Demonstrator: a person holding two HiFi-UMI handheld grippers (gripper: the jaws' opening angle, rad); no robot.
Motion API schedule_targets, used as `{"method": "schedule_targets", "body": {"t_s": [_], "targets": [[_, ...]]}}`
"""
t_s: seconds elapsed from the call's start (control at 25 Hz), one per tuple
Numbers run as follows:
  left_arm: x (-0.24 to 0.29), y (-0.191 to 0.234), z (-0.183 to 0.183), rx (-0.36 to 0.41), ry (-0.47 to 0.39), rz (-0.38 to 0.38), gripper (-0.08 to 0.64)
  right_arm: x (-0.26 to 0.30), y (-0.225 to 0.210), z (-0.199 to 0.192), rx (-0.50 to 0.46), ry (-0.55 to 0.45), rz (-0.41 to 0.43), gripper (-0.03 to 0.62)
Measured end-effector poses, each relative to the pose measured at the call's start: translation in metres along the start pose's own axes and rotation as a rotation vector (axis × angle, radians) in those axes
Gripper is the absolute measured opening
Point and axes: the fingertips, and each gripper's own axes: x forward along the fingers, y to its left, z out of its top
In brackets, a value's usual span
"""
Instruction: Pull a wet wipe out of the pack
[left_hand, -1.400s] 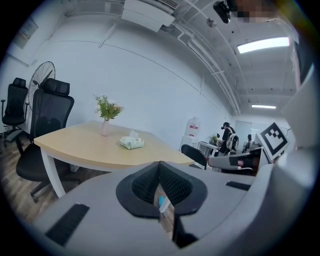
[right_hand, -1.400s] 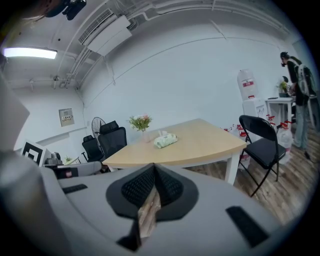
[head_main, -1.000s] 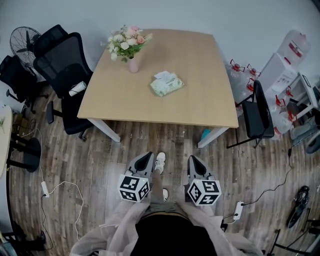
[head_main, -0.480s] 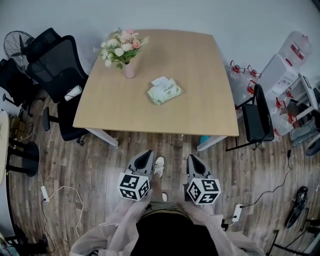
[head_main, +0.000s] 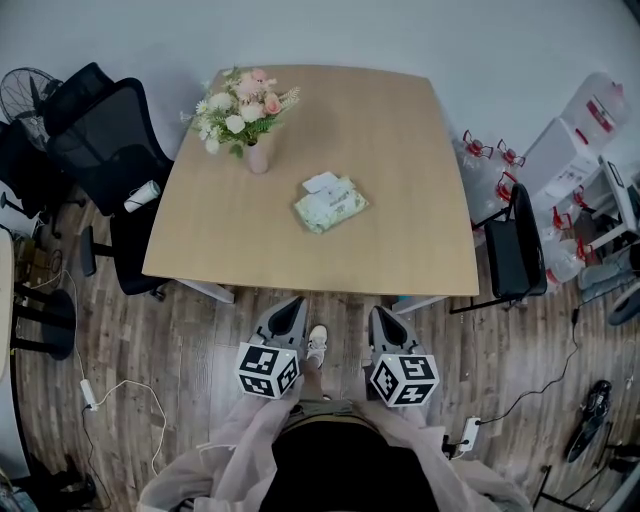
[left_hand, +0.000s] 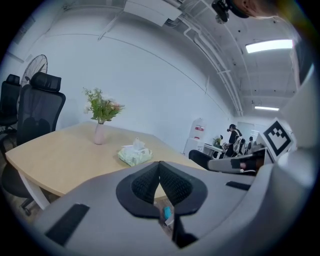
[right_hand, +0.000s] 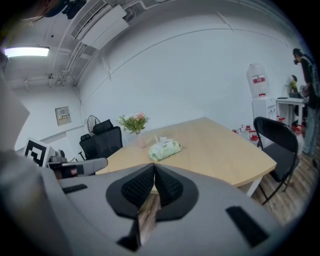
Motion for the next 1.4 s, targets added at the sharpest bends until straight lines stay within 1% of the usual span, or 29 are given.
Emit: {"method": "schedule_targets", "body": {"t_s": [0.44, 0.72, 1.08, 1.4], "targets": [[0.055, 0.036, 0.029, -0.003, -0.005, -0.013, 0.009, 0.059, -0.016, 0.032, 0.013, 0.0, -0.02, 0.012], [0.085, 0.058, 0.041, 0.002, 0.0, -0.019, 0.009, 0.092, -0.024, 0.047, 0.019, -0.002, -0.039, 0.012], [0.116, 0.087, 0.05, -0.002, 0.005, -0.017, 0.009, 0.131, -0.034, 0.058, 0.018, -0.001, -0.063, 0.012], [0.144, 0.101, 0.059, 0.019, -0.002, -0.041, 0.009, 0.154, -0.043, 0.067, 0.021, -0.027, -0.076, 0.012]]}}
